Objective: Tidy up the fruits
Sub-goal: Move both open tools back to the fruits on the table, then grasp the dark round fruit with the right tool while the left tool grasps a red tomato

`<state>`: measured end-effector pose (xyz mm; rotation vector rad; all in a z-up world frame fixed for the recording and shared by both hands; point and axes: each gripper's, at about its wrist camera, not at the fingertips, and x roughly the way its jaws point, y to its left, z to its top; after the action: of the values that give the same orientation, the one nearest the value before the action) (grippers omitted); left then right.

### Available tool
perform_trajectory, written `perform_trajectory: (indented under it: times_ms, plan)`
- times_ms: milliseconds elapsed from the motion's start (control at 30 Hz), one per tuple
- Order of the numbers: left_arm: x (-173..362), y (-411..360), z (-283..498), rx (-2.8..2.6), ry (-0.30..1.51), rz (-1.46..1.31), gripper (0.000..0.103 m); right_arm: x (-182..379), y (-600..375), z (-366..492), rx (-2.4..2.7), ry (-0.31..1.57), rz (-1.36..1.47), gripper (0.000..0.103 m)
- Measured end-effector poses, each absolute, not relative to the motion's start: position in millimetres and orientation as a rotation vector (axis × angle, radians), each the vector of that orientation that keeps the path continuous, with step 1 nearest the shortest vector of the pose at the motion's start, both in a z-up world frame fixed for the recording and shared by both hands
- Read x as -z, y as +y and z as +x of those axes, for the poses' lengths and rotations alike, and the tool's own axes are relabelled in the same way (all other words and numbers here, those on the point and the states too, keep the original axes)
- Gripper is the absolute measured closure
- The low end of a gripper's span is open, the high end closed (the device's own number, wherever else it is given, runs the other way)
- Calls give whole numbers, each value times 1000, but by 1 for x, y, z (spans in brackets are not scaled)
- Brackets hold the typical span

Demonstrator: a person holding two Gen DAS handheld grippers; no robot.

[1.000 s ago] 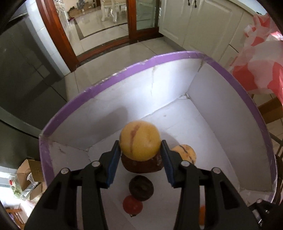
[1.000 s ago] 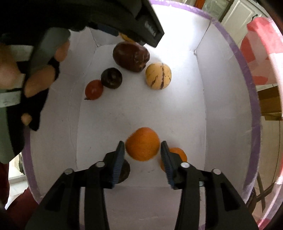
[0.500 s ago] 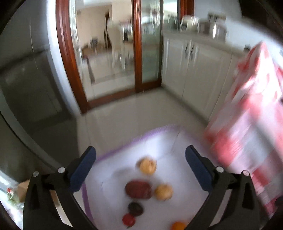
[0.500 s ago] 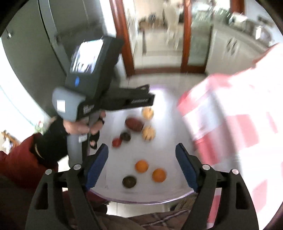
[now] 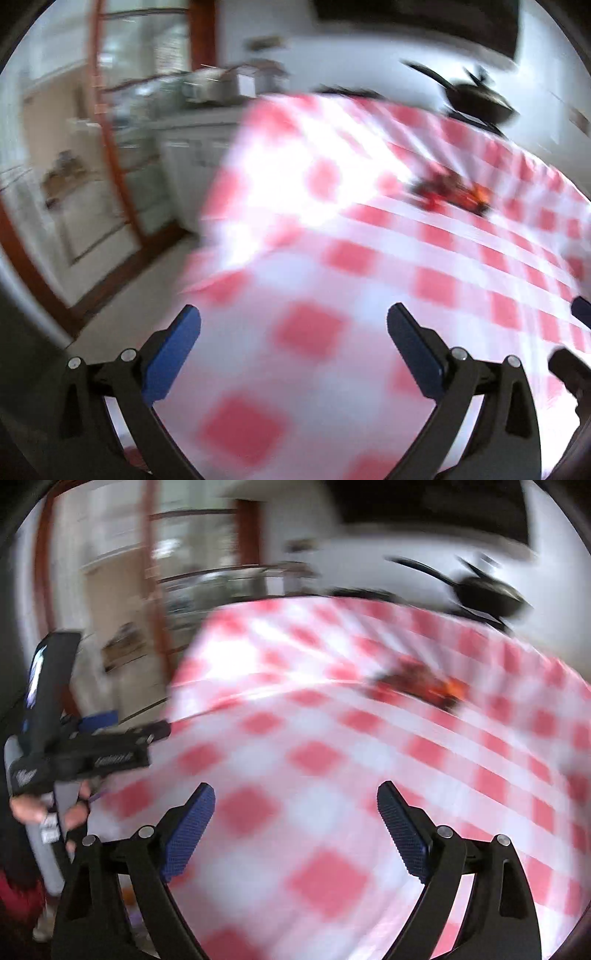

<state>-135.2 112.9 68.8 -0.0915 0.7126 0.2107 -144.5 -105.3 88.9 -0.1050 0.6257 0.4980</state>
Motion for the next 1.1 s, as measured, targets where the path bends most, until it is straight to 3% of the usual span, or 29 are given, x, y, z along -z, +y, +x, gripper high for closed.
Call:
perform_trajectory:
  times_ms: [367, 800, 1100]
  plan:
    - [-29, 38, 40, -83, 716, -228, 2, -39, -212, 6, -201, 759, 157, 16]
    - [-21, 59, 53, -18, 708, -402, 2, -19, -204, 153, -195, 848, 138, 16]
    - [-22, 60, 54, -14, 708, -413, 2, -10, -172, 214, -169, 909, -5, 40]
